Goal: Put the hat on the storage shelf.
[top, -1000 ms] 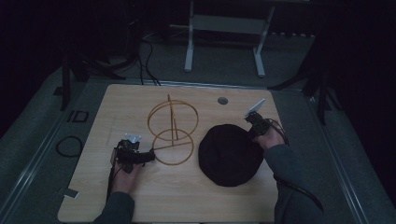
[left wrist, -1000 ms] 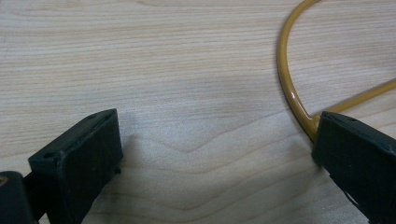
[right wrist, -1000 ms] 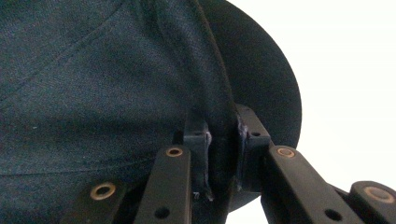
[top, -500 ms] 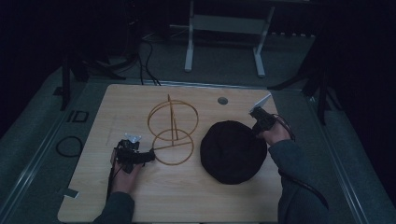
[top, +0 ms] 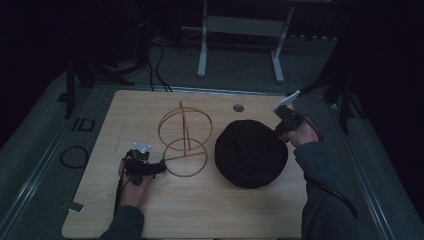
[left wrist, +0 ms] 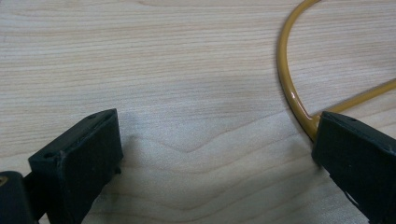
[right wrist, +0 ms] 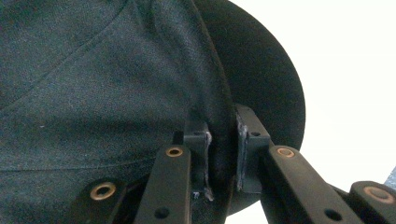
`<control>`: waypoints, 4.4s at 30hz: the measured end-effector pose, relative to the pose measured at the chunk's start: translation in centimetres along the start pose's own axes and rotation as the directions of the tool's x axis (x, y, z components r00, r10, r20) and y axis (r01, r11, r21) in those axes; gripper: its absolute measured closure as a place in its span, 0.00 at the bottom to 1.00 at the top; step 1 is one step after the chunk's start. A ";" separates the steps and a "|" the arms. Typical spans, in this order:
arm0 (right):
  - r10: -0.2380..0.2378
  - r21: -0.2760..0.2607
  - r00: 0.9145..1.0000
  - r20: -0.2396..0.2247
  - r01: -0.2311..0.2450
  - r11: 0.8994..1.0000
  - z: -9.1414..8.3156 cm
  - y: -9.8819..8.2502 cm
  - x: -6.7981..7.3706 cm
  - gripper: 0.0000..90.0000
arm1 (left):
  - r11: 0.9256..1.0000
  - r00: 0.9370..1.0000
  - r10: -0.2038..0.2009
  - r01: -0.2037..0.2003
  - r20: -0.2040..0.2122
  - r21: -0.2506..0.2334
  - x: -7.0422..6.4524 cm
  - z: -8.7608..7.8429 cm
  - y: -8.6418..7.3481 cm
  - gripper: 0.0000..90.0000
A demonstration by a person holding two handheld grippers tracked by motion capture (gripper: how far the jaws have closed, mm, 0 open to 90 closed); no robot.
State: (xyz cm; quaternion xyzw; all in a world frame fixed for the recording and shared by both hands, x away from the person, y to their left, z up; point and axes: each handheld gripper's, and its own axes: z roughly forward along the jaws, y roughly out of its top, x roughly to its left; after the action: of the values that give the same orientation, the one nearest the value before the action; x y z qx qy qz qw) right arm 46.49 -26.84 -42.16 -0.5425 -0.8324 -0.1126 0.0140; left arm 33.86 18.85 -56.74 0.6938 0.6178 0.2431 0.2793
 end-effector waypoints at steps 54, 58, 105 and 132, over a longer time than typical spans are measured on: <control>0.076 -0.167 0.980 -0.182 -0.107 0.980 -8.5 0.7 -1.6 0.87 | 1.000 1.000 0.001 -0.001 0.000 0.001 0.0 0.0 0.0 0.01; 0.074 -0.176 0.979 -0.190 -0.108 0.978 -9.2 0.9 -1.3 0.87 | 1.000 1.000 0.001 -0.001 0.000 0.000 0.0 0.0 0.0 0.01; 0.046 -0.205 0.983 -0.177 -0.082 0.975 -12.2 4.9 4.2 0.87 | 1.000 1.000 0.004 -0.004 0.003 0.002 0.0 0.0 0.0 0.01; -0.015 -0.192 0.986 -0.164 -0.017 0.981 -12.4 6.8 7.9 0.87 | 1.000 1.000 0.004 -0.004 0.004 0.002 0.0 0.0 0.0 0.01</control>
State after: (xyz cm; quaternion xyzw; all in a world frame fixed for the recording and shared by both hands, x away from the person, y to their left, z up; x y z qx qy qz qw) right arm 48.12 -19.60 -27.77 -0.5307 -0.8131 -0.2374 0.0302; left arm 33.81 18.81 -56.72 0.6959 0.6160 0.2417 0.2790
